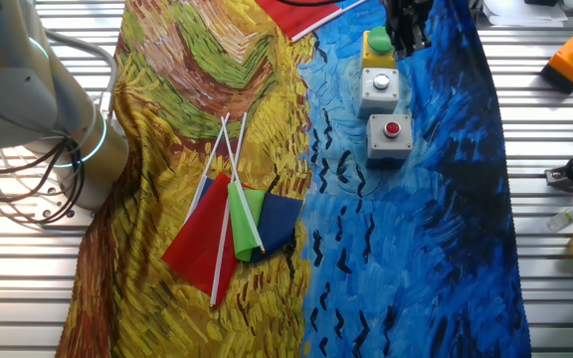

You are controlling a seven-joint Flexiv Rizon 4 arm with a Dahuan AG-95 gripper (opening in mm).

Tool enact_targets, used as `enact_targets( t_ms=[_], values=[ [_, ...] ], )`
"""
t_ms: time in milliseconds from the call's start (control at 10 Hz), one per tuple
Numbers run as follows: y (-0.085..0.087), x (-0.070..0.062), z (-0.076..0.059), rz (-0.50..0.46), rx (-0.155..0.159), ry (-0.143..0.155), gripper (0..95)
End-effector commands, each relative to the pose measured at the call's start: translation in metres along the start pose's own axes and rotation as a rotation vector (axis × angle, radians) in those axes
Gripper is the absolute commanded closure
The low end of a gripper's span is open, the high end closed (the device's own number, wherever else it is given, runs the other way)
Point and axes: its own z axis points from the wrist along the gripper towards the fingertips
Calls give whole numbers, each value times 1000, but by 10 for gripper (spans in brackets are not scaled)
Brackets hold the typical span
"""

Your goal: Press three buttons from left to right in sequence

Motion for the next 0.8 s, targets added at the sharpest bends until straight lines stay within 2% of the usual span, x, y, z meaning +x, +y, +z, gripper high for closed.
enact_targets(
  t_ms=[100,200,400,800],
  values=[
    [0,-1,0,-3,-14,-1,950],
    [0,-1,0,-2,-34,-27,950],
    [0,-1,0,-17,-22,-57,950],
    [0,-1,0,-35,-13,-50,950]
  ],
)
